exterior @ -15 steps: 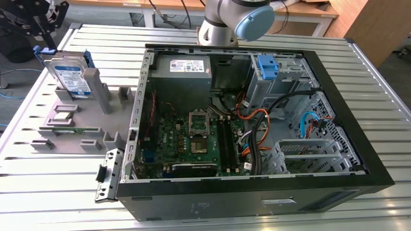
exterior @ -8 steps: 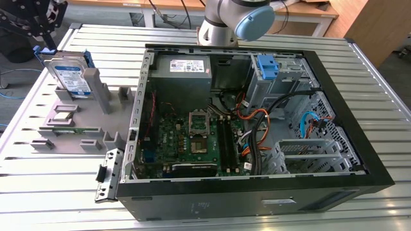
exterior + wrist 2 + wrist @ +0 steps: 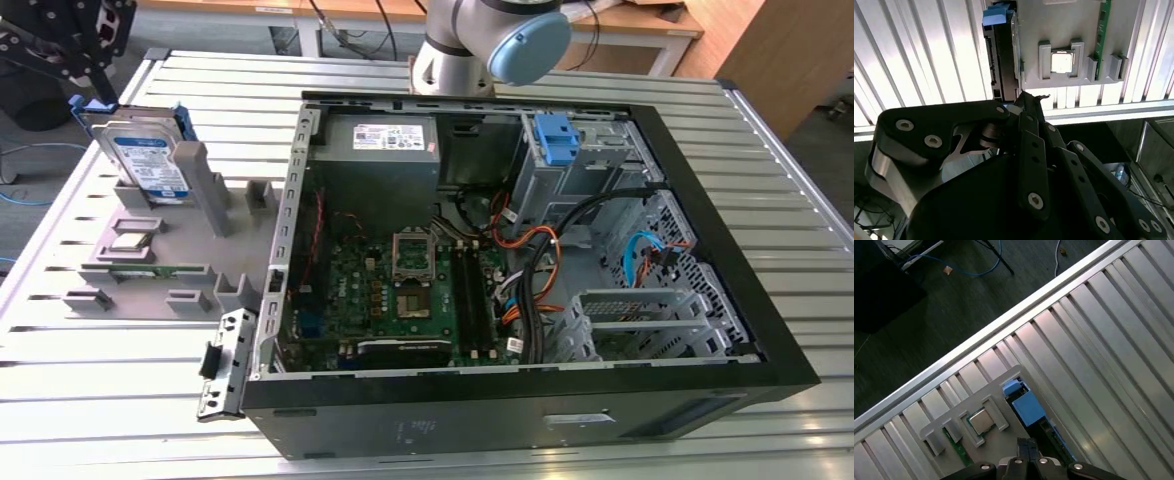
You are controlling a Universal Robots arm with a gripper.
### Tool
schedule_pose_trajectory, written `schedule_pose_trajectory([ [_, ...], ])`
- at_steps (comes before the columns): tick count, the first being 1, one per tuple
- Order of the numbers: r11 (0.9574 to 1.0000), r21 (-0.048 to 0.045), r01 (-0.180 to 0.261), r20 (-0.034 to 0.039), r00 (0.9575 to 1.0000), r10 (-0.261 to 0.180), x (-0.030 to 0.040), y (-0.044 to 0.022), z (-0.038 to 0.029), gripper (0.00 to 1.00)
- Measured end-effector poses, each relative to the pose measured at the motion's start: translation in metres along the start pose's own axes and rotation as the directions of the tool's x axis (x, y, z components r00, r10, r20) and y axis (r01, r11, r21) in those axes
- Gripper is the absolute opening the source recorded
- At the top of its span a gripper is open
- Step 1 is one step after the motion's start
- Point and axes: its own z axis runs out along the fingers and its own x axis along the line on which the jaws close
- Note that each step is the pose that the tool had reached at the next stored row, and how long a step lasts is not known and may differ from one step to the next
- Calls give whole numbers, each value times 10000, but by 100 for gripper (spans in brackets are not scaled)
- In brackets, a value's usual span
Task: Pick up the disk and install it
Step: 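Pick up the disk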
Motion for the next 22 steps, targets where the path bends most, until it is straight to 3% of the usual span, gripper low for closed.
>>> schedule_pose_trajectory([
  [3,9993,3,376,-21,9993,-376,0,0,0,11],
  [16,9987,5,508,-28,9987,-508,0,0,1,11],
  [22,9928,8,1194,-67,9928,-1194,0,0,1,11],
])
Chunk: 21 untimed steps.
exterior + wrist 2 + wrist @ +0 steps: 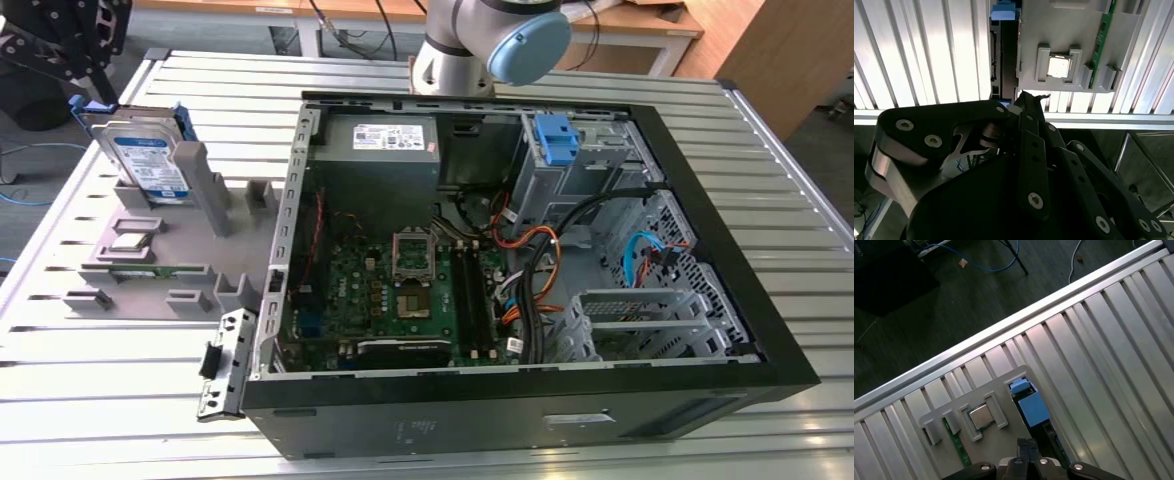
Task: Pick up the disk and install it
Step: 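Pick up the disk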
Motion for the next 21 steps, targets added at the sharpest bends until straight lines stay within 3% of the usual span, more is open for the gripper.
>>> schedule_pose_trajectory([
  [4,9976,5,695,-40,9976,-695,0,0,1,11],
  [12,9857,9,1684,-96,9857,-1684,0,0,1,11],
  [16,9805,9,1967,-112,9804,-1966,0,0,1,11],
  [21,9797,9,2004,-115,9797,-2004,0,0,1,11],
])
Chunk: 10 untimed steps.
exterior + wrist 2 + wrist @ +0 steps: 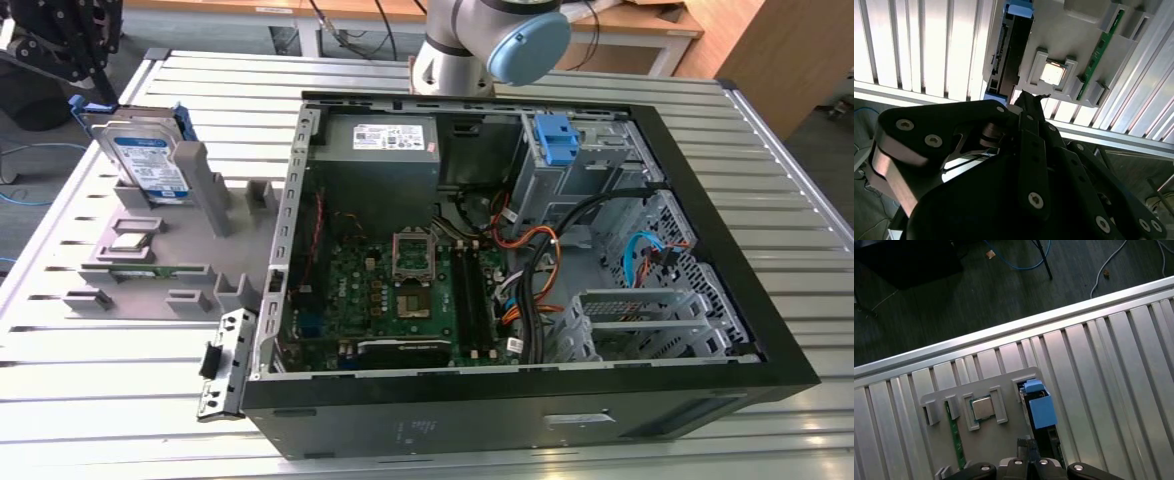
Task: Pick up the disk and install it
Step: 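Pick up the disk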
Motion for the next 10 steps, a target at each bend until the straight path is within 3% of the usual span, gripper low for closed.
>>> schedule_pose_trajectory([
  [10,10000,0,23,-1,10000,-23,0,0,0,11],
])
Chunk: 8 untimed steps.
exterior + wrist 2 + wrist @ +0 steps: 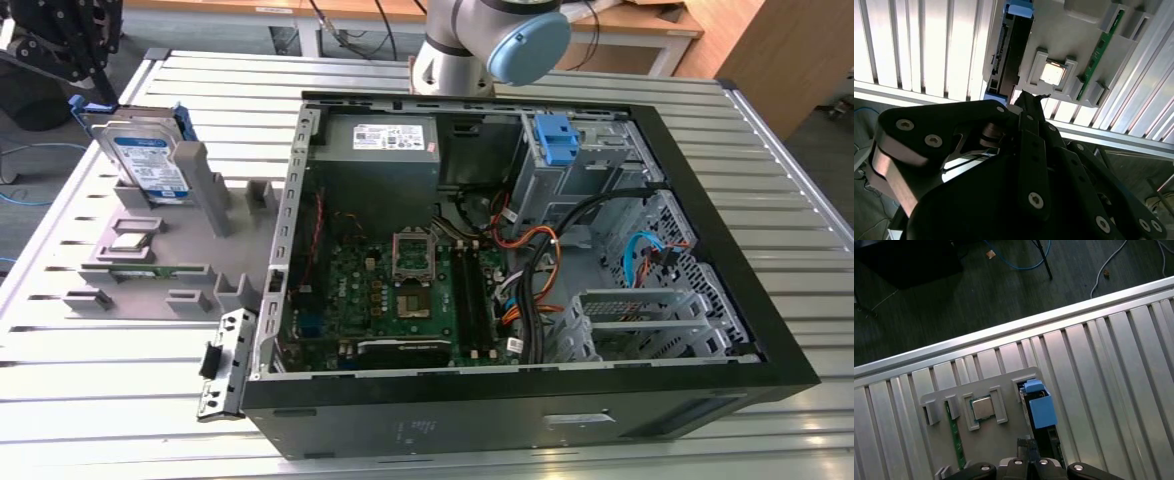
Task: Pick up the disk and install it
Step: 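Pick up the disk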
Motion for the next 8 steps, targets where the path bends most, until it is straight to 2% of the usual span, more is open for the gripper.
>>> schedule_pose_trajectory([
  [4,9997,3,264,-15,9997,-264,0,0,0,11],
  [8,9961,7,879,-49,9961,-879,0,0,1,11],
])
